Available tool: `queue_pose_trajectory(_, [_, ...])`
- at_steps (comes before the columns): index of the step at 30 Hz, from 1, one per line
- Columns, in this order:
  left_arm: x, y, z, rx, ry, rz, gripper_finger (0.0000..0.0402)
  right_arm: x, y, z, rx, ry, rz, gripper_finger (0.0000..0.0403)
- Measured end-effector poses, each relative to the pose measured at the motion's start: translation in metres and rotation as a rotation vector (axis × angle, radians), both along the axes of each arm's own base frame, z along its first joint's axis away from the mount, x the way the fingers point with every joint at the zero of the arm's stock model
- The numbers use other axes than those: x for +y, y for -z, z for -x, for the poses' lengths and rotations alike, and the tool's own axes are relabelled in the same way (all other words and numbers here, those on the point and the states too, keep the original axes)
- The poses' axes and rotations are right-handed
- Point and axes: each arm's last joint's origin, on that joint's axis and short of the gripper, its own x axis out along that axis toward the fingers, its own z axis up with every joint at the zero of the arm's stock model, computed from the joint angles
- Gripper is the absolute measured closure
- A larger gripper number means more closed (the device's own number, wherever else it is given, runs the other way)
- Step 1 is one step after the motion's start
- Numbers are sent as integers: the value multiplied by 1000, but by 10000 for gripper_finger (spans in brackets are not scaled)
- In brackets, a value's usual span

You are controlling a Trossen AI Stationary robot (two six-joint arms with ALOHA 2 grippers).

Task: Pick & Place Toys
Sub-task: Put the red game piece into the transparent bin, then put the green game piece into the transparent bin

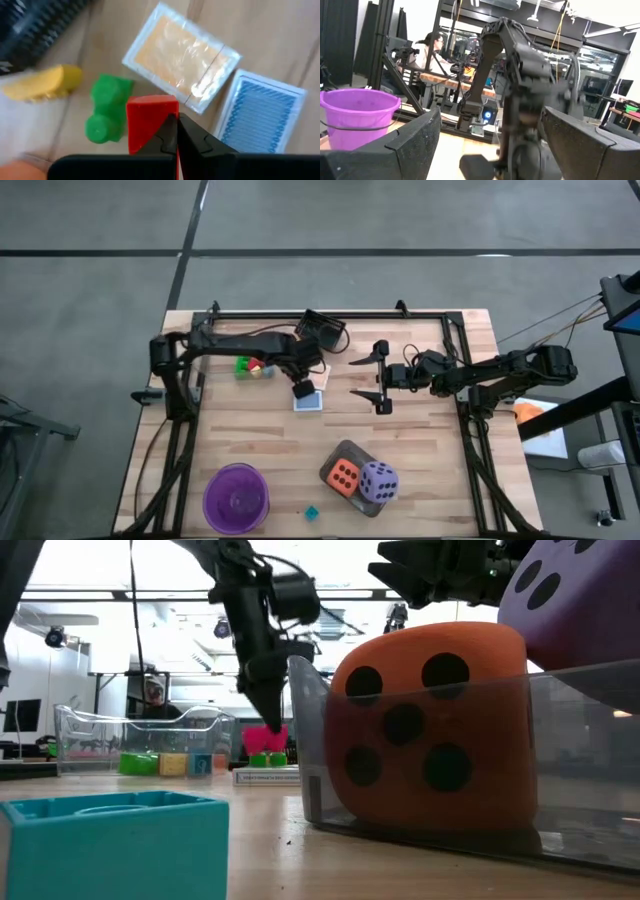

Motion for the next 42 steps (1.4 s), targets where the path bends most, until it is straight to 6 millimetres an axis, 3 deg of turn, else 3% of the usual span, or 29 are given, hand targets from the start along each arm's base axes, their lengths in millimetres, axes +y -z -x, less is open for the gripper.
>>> queue_pose_trajectory(7, [-15, -48, 19, -201, 61, -117, 401, 0, 0, 0, 1, 0, 0, 64])
queue_pose_trajectory(13, [-26, -73, 75, -451, 32, -173, 401, 0, 1, 0, 9, 1, 5, 64])
queue_pose_trajectory(19, [-22, -70, 145, -607, -212, -215, 401, 0, 1, 0, 5, -1, 11, 64])
queue_pose_trajectory(24, [-8, -53, 181, -604, -383, -252, 401, 0, 0, 0, 1, -1, 12, 64])
queue_pose_trajectory(31, [10, -29, 196, -510, -475, -197, 401, 0, 0, 0, 3, -2, 10, 64])
queue_pose_trajectory(36, [9, -28, 194, -521, -412, -139, 396, 0, 0, 0, 3, -2, 9, 64])
queue_pose_trajectory(42, [9, -28, 195, -515, -395, -137, 326, 0, 1, 0, 7, -2, 7, 64])
